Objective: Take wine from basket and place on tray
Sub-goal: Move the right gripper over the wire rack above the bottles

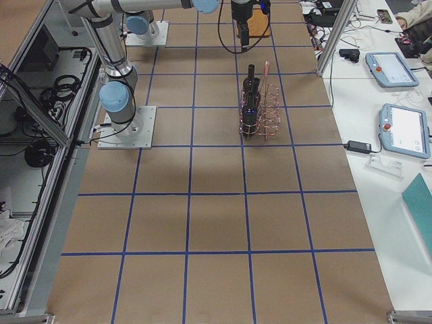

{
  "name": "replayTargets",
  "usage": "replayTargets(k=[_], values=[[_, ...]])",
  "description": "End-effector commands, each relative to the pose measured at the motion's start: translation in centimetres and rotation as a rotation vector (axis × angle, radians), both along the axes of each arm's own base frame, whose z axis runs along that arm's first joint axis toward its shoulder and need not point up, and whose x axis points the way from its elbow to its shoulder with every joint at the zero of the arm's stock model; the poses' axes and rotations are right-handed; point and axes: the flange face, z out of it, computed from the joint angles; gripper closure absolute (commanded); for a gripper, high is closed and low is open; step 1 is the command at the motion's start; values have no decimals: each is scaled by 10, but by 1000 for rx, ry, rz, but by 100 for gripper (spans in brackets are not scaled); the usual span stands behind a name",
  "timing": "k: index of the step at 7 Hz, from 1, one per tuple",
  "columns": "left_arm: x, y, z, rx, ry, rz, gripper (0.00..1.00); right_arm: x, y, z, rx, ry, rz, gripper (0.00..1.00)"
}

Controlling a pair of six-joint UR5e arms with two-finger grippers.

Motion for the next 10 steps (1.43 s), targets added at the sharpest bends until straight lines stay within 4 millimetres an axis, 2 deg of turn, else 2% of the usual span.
replayTargets(k=[1, 2, 4, 5, 6, 7, 8, 10], values=[[-1, 0, -1, 0, 0, -2, 0, -25, -26, -38, 70, -8, -37, 0], [-1, 0, -1, 0, 0, -2, 0, -29, -46, -60, 54, 12, -40, 0], [2, -1, 0, -1, 0, 3, 0, -30, -48, -82, 83, 14, -77, 0], [1, 0, 0, -3, 0, 2, 0, -31, -59, -99, 63, 17, -66, 0], [1, 0, 0, -3, 1, 1, 0, -31, -63, -112, 83, 16, -66, 1], [0, -1, 1, -6, 9, 2, 0, -32, -64, -117, 91, 16, -63, 4], [-1, 1, 3, -8, 3, 0, 0, -35, -65, -118, 93, 17, -52, 12], [0, 5, 7, -12, 1, 1, 0, -42, -65, -118, 98, 69, -50, 34]])
